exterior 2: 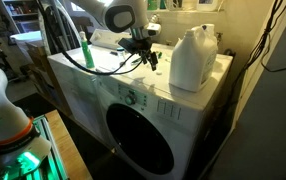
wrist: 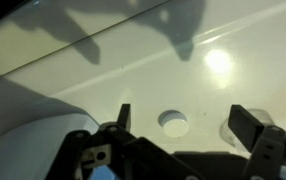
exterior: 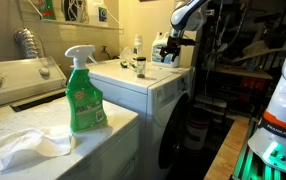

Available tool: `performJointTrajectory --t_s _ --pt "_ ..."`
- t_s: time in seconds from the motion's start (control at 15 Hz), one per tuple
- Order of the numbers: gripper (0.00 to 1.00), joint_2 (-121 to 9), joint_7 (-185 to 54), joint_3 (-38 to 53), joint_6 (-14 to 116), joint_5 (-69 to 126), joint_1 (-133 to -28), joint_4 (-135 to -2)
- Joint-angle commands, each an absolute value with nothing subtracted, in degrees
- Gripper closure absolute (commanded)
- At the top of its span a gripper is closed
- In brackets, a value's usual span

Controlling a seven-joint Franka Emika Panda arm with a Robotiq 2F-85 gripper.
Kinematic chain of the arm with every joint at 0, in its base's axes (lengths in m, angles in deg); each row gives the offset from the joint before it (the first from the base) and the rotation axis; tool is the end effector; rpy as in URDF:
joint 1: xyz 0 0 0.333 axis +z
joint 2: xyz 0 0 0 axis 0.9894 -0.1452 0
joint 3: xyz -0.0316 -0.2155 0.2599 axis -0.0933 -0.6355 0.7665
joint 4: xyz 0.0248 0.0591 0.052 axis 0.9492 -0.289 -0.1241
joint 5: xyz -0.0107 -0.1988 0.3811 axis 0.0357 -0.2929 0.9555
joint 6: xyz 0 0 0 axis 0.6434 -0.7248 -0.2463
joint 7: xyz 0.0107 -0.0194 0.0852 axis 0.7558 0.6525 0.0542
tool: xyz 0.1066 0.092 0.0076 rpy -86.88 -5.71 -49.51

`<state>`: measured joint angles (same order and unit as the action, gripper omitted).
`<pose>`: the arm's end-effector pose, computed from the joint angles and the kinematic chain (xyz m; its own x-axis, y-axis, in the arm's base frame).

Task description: Put the white lid on the white container of detergent

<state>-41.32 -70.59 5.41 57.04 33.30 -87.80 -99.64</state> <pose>0.5945 -0.1244 0.3855 0.9392 -0.2085 0.2727 -0.2118 -0.9772 -0.0177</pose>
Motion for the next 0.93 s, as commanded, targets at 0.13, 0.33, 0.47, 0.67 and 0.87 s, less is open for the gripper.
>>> performJointTrajectory --t_s 0.13,0.33,0.47,0.67,0.87 --pt "0.00 -46.51 -66.13 4.82 59.93 32.85 -87.95 -95.38" --pt "0.00 -48.69 -64.05 4.83 60.63 32.84 -87.75 -93.19" --pt "0.00 -50.06 -62.56 4.73 61.05 32.30 -87.54 -91.87" --pt "0.03 -52.00 -60.24 4.63 60.90 31.48 -86.98 -89.89" --pt "0.14 -53.44 -59.01 4.60 60.67 30.64 -86.24 -88.41"
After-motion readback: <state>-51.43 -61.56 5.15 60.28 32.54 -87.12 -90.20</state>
